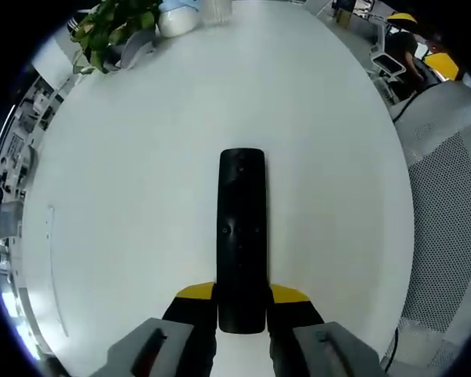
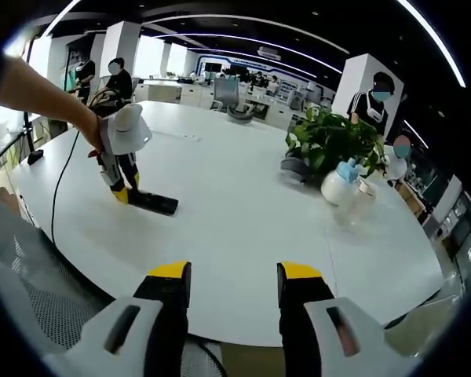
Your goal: Press the specified remote control buttons in sequence, fully releasing each button before pressing the next.
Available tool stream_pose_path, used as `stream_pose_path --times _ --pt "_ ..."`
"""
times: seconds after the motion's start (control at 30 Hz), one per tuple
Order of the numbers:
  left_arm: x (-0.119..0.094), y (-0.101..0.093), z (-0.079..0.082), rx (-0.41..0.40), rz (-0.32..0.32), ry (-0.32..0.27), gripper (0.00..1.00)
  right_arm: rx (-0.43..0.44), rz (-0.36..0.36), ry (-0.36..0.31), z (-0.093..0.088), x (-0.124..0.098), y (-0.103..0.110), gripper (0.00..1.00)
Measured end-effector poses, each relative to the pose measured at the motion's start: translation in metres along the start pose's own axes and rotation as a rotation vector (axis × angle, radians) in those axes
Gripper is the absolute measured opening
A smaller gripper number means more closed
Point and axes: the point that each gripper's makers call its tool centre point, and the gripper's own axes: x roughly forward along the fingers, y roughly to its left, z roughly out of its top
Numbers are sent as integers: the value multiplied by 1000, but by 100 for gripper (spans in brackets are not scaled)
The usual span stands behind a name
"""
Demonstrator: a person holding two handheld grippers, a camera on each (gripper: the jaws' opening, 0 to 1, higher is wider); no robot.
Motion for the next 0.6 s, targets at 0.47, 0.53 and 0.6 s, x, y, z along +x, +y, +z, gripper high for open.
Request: stream_pose_path --times 0.47,0.53,0.6 --pt "-1 -14 -3 1 -3 -6 23 5 -7 -7 1 -1 -1 45" --pt "-1 -16 -3 -1 -3 -8 23 3 -5 -7 1 -1 -1 45" --pt "-1 -19 -4 -3 -1 -10 23 -1 -3 -7 1 0 0 44"
